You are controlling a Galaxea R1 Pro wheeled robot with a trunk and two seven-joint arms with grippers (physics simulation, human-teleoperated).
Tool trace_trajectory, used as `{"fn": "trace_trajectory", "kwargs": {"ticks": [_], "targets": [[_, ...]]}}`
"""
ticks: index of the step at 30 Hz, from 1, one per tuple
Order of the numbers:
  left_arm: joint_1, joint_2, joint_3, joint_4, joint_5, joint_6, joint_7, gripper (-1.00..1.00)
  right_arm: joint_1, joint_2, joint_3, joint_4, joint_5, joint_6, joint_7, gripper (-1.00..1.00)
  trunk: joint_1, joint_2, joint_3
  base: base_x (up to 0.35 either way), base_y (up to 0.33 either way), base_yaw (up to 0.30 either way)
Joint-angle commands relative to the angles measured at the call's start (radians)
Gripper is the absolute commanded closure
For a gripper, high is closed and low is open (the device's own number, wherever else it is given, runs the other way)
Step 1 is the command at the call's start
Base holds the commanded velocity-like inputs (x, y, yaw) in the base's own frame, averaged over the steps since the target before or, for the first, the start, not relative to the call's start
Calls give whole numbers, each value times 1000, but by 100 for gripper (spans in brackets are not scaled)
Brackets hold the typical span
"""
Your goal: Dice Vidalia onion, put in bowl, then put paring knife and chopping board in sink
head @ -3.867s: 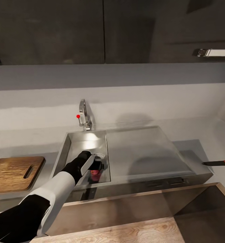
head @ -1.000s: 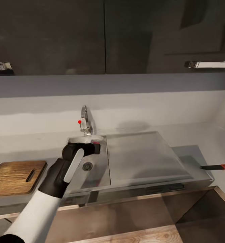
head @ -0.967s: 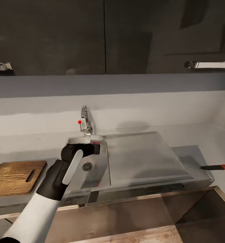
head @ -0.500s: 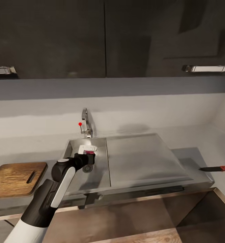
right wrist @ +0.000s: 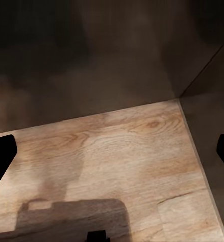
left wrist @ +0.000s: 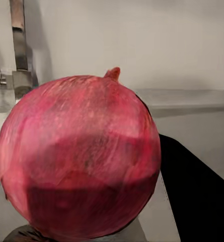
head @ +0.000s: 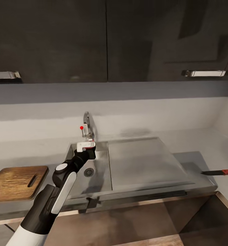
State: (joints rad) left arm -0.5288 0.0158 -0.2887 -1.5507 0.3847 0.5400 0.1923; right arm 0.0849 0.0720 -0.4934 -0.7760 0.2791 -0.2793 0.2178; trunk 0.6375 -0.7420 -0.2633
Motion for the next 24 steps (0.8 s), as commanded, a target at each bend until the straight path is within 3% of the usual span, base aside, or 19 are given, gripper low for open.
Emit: {"fn": "trace_trajectory", "kwargs": {"ticks": [1, 4, 9, 13, 18, 24], "targets": [[0, 2, -4, -1, 10, -10, 10, 100, 0, 2, -7, -2, 8, -4, 8, -100, 0, -1, 0, 0, 0, 0], [39, 7, -6, -2, 10, -86, 10, 100, 0, 2, -7, -2, 8, -7, 8, -100, 0, -1, 5, 0, 0, 0], [131, 65, -8, -2, 10, -254, 10, 100, 0, 1, -7, -2, 8, -11, 8, -100, 0, -1, 13, 0, 0, 0], [205, 84, -16, -2, 10, -370, 10, 100, -1, 1, -6, -1, 7, -14, 8, -100, 0, -1, 17, 0, 0, 0], [233, 91, -14, -3, 10, -407, -16, 100, 0, 4, -5, 0, 6, -32, 9, -100, 0, -1, 17, 0, 76, 0], [237, 93, -12, -2, 10, -412, -73, 100, 0, 5, -5, 0, 7, -67, 9, -100, 0, -1, 17, 0, 257, 0]]}}
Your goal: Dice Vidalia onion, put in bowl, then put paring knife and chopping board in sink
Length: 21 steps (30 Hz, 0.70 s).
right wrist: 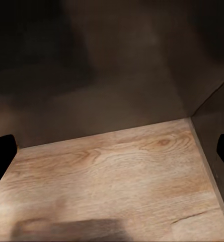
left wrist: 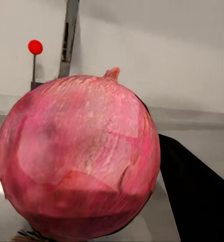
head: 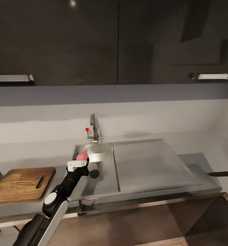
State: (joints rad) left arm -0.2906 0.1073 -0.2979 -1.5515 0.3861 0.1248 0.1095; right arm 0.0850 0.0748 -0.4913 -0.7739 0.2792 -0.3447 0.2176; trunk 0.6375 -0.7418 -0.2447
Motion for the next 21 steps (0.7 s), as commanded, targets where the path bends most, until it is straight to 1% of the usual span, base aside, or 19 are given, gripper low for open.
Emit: {"fn": "trace_trajectory", "kwargs": {"ticks": [1, 15, 21], "targets": [[0, 2, -3, -1, 8, 3, 7, 100, 0, 2, -7, -2, 7, -4, 8, -100, 0, -1, -1, 0, 305, 0], [0, 2, -4, -1, 8, 5, 2, 100, 0, 2, -7, 0, 7, -7, 8, -100, 0, -1, -1, -1, 313, 0], [0, 1, -6, -1, 8, 6, 2, 100, -1, 2, -7, 1, 8, -7, 8, -100, 0, -1, -1, -127, 294, 0]]}}
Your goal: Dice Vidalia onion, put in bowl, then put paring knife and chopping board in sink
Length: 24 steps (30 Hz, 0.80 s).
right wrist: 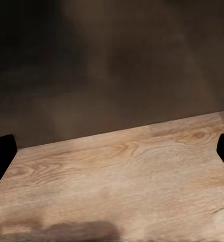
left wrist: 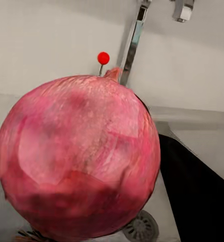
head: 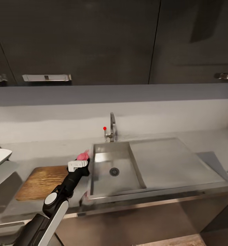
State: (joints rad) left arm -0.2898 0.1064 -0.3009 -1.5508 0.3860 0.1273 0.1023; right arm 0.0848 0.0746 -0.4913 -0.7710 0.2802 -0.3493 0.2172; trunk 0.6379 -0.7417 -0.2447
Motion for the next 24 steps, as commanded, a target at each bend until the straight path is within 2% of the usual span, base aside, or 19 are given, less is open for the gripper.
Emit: {"fn": "trace_trajectory", "kwargs": {"ticks": [1, 10, 20, 24], "targets": [[-1, 1, -3, -2, 8, 3, 10, 100, 0, 2, -7, -2, 7, -2, 9, -100, 0, -1, -1, -187, 277, 0], [0, 2, -2, -2, 8, 5, 10, 100, 0, 1, -7, 18, 7, -3, 9, -100, 0, -1, -1, -185, 274, 0], [-1, 1, -2, 0, 6, 8, 10, 100, 0, 1, -7, 18, 7, -4, 9, -100, 0, -1, -1, -23, 263, 0], [0, 1, -2, 0, 5, 11, 10, 100, 0, 1, -7, 18, 7, -4, 10, -100, 0, -1, -1, -1, 116, 0]]}}
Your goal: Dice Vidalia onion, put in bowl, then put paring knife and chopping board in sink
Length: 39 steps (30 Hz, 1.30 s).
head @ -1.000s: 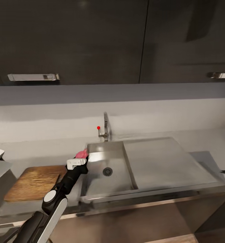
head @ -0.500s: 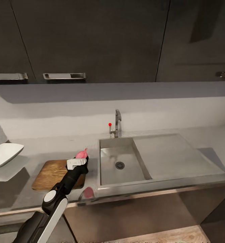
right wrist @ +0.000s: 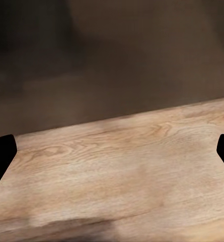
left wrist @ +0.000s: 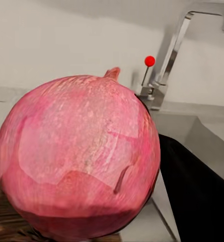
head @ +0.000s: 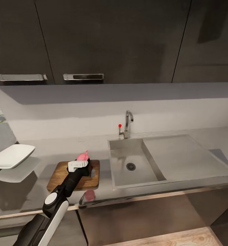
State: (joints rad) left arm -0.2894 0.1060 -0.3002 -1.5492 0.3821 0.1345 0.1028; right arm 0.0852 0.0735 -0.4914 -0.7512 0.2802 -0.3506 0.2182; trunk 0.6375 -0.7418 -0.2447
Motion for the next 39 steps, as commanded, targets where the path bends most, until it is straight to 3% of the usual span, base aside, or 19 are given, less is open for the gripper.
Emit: {"fn": "trace_trajectory", "kwargs": {"ticks": [1, 13, 22, 29, 39], "targets": [[-1, 1, -3, -2, 8, 4, 10, 100, -1, 1, -7, -2, 7, -2, 8, -100, 0, -1, -1, 0, 37, 0], [5, 4, -2, 2, 3, 7, 17, 100, -1, 0, -7, -2, 7, -2, 8, -100, 0, -1, -1, 0, 5, 0], [14, 31, -1, 3, 2, 15, 22, 100, -1, 0, -7, -2, 7, -2, 8, -100, 0, -1, -1, 0, 0, 0], [26, 33, 26, 11, 1, 17, 134, 100, -1, 0, -7, -2, 7, -2, 8, -100, 0, -1, -1, 0, 0, 0], [36, 34, 28, 30, 1, 17, 153, 100, -1, 0, -7, -2, 7, -2, 8, -100, 0, -1, -1, 0, 0, 0]]}}
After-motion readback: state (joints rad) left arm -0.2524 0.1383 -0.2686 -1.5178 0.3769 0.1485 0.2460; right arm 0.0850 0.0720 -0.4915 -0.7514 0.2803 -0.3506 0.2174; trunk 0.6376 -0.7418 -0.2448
